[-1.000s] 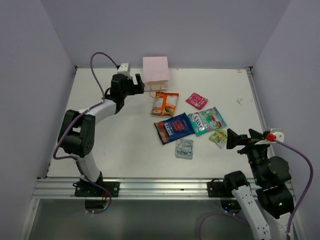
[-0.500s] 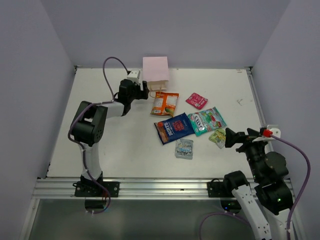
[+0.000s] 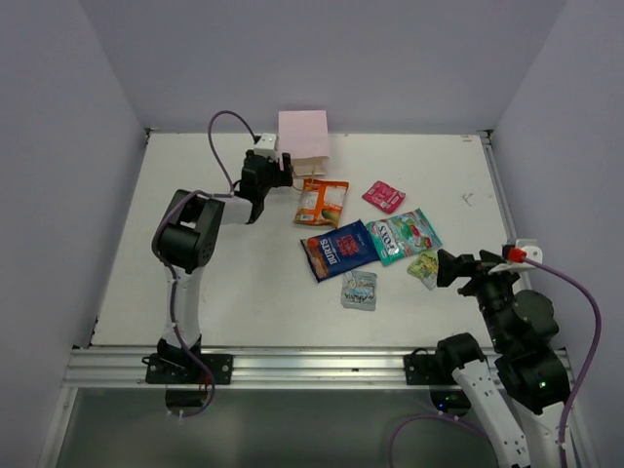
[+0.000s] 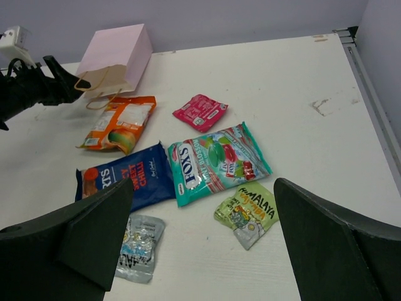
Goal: Place the snacks into the paper bag
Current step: Pick up the paper bag from the center of the board.
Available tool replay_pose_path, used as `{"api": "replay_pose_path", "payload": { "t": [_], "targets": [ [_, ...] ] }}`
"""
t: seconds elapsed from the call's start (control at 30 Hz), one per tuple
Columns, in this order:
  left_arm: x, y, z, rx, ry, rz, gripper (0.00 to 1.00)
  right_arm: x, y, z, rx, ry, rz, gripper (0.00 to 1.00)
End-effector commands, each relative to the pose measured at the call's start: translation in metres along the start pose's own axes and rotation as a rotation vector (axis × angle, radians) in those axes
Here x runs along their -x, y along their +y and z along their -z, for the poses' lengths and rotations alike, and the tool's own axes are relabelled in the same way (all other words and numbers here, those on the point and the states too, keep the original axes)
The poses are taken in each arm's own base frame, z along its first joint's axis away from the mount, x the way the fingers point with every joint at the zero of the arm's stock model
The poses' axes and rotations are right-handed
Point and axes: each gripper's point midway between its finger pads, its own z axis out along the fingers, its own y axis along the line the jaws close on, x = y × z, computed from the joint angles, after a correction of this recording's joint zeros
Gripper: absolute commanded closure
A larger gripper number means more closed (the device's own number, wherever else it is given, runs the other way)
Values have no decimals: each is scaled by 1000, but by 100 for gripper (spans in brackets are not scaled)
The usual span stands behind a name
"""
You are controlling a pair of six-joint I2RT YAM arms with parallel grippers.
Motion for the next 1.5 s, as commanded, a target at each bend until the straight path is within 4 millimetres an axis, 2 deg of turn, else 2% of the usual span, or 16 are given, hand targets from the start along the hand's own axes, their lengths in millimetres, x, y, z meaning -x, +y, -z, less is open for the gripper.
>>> {"api": "replay_pose_path", "payload": {
  "t": [0.0, 0.13, 0.33, 0.43, 0.47, 0.57, 0.7, 0.8, 1.07, 1.27, 1.3, 1.33, 1.37, 1.4, 1.43, 1.47],
  "targets": [
    [42, -2, -14, 25, -167, 28, 25, -2, 4, -5, 9, 24, -5, 1],
    [47, -4, -18, 19, -208, 43, 32, -4, 6, -7, 18, 36, -2, 1],
    [54, -5, -21, 18, -248, 54, 53, -5, 7, -9, 24, 45, 3, 2],
    [56, -6, -23, 16, -252, 49, 72, -6, 8, -9, 30, 51, 4, 1],
    [55, -4, -23, 21, -250, 49, 85, -7, 9, -10, 32, 58, 8, 1],
    [61, -3, -16, 29, -250, 50, 100, -8, 12, -12, 47, 64, 14, 1],
    [71, 3, 1, 64, -230, 39, 100, -10, 17, -14, 75, 78, 21, 1],
    [96, 7, 24, 98, -243, 28, 100, -9, 22, -14, 98, 88, 22, 1],
    [118, 20, 65, 195, -136, 33, 100, -4, 39, -18, 170, 125, 9, 1],
    [128, 25, 102, 245, -27, 57, 100, 12, 49, -24, 192, 143, -14, 1],
    [131, 26, 113, 253, -7, 59, 100, 16, 59, -21, 248, 150, -17, 2],
    [133, 27, 119, 262, 3, 64, 100, 12, 64, -27, 262, 187, -17, 1],
    [127, 29, 126, 271, 42, 59, 100, 16, 69, -27, 284, 193, -23, 1],
    [138, 28, 135, 266, 26, 65, 100, 14, 74, -31, 299, 221, -28, 1],
    [135, 28, 142, 271, 56, 63, 100, 8, 85, -36, 350, 277, -32, 1],
    [135, 29, 152, 278, 86, 66, 100, 10, 92, -38, 379, 297, -35, 1]
  ]
}}
